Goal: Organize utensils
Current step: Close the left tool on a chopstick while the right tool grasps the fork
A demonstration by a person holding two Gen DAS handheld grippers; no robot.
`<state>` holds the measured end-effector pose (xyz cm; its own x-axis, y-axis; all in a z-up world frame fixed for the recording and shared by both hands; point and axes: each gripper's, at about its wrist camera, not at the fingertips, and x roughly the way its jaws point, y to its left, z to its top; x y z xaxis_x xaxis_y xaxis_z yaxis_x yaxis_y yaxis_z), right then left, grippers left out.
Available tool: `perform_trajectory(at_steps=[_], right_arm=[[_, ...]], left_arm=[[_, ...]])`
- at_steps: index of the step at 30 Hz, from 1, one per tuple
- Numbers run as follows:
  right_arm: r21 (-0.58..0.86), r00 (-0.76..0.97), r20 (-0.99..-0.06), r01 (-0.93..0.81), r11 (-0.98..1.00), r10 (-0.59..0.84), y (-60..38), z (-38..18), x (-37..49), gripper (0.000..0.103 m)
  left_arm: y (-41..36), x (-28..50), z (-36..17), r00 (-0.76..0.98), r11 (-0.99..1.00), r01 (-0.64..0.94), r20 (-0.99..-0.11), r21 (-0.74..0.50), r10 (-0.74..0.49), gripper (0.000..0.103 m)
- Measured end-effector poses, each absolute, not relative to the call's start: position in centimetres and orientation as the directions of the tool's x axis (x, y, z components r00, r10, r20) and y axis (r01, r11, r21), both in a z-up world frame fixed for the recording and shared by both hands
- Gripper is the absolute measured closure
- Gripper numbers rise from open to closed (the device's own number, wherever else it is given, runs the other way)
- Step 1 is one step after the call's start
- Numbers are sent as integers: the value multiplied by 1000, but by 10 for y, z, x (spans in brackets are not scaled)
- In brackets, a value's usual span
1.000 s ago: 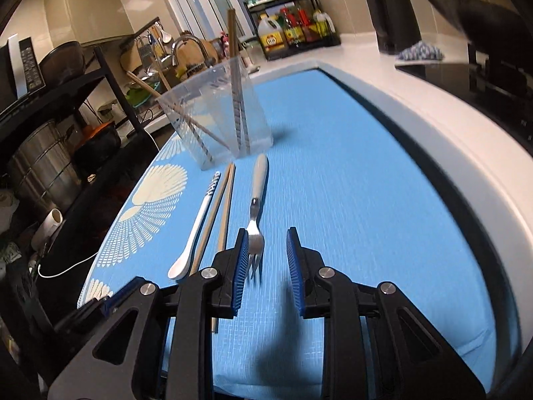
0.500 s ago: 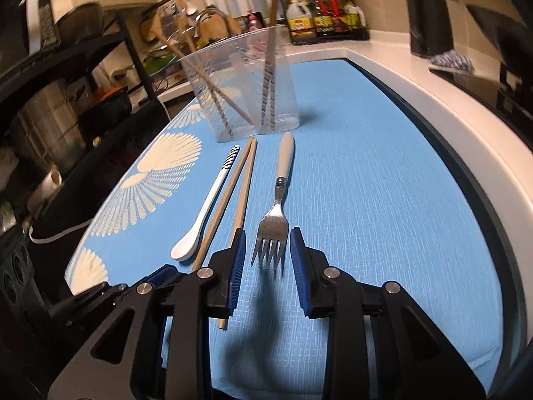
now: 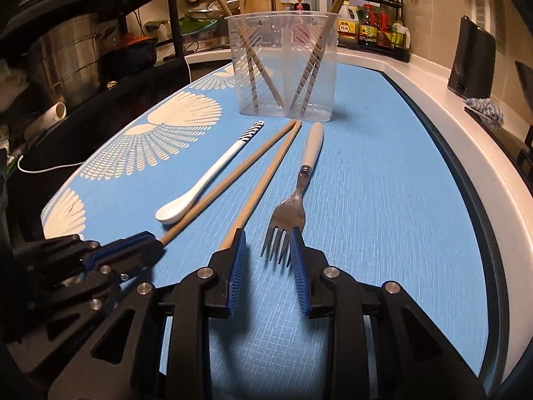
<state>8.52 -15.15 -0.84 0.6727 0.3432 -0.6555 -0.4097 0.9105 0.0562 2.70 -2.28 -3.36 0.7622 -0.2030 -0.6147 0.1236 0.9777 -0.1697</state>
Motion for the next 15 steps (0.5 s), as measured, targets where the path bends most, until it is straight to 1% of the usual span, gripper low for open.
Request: perform_trajectory(at_steps=[1, 3, 8, 10, 13, 15], right_arm=[[57, 676, -653, -406, 912, 342, -153, -9, 85, 86], [70, 681, -644, -401, 913, 349, -158, -8, 85, 89], [126, 693, -616, -383, 915, 375, -171, -9, 80, 91], [181, 698, -591, -374, 910, 405, -180, -9, 78, 96], [264, 702, -564, -345, 901, 435, -191, -13, 77, 96], [281, 702, -559, -340, 898, 441, -194, -15, 76, 95]], left_arm=[[-23, 27, -34, 763, 977, 124, -614, -171, -204, 98], [-24, 27, -34, 764, 978, 124, -613, -167, -202, 98], [-26, 28, -34, 768, 979, 127, -608, -162, -201, 97], [-28, 29, -33, 769, 979, 134, -607, -156, -202, 97], [-32, 30, -34, 773, 981, 139, -604, -138, -195, 97], [-35, 30, -34, 775, 981, 141, -602, -133, -193, 97]])
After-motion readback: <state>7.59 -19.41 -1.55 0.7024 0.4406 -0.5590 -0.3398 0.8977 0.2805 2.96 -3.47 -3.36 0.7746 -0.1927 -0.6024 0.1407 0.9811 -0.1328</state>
